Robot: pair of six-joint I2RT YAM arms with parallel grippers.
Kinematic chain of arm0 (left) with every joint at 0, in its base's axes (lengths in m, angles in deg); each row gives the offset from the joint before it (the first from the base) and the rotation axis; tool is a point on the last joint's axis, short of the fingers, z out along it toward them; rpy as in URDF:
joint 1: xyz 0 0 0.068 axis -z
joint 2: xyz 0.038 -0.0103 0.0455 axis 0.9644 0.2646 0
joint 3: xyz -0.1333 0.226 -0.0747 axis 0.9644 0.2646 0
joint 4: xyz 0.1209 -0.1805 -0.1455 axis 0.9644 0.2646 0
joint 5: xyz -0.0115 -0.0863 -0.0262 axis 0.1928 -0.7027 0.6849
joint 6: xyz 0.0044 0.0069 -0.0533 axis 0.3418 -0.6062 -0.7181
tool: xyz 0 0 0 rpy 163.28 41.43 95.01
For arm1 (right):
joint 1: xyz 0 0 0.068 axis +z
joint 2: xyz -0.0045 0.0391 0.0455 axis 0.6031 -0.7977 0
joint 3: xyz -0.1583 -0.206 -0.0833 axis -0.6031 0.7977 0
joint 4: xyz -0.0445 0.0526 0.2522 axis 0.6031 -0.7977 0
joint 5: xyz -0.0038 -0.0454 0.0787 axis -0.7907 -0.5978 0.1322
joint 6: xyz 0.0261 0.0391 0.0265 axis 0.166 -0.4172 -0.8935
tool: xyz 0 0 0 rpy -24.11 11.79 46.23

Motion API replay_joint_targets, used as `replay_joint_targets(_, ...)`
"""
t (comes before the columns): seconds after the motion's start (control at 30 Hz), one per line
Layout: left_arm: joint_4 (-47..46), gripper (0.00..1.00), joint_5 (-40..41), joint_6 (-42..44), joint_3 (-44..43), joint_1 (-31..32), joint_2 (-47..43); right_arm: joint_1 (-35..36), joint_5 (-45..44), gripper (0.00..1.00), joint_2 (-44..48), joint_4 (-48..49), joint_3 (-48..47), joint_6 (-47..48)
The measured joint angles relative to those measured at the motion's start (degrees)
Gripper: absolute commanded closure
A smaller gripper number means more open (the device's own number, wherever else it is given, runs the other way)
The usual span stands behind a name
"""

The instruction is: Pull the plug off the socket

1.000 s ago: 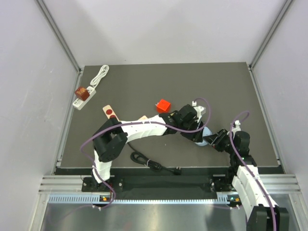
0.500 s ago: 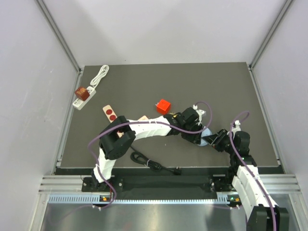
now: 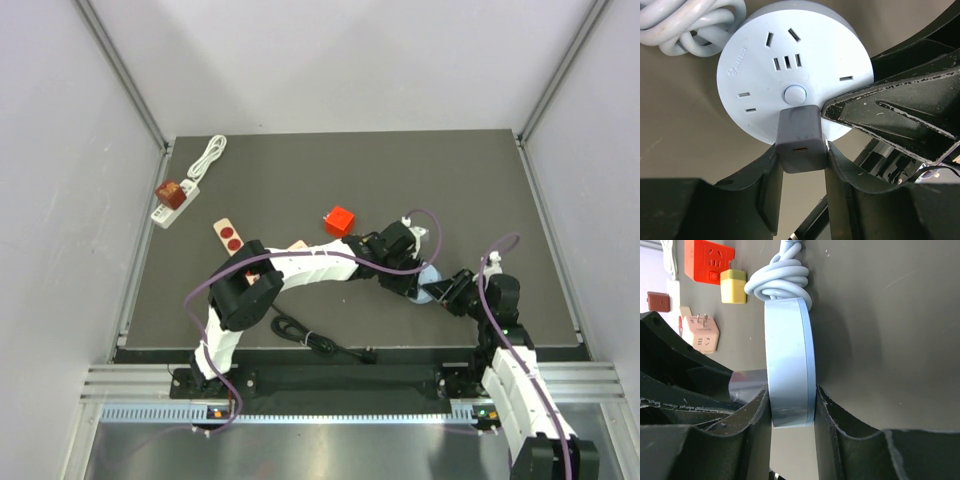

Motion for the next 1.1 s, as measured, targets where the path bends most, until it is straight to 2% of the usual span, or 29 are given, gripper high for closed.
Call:
replay_joint_targets(0.27,-0.85,1.00,0.07,-1.11,-0.02,0.22,0.00,0.07,-3.02,1.00,8.39,-5.53,0.68,-0.87)
replay_joint_targets(0.57,-4.37,1.00,2.38,-1.38,3.54,0.50,-1.75,0.17,-2.64,1.00,4.74,-3.61,0.68,-1.97)
replay_joint_targets(0.73,-9.05,1.00,9.03,0.33,10.08,2.47,-7.06,0.61,-0.76,1.00,4.61,-3.23,0.61,-3.89)
replay_joint_targets(0.83,-9.05,1.00,11.52,1.92,12.90,2.43,-12.11,0.09,-3.78,1.00,3.21,-2.71,0.52,-3.41)
replay_joint_targets(1.1,-10.95,1.00,8.31,-1.49,11.41,-0.98,-14.25,0.13,-6.08,1.00,2.58,-1.60,0.24,-3.37)
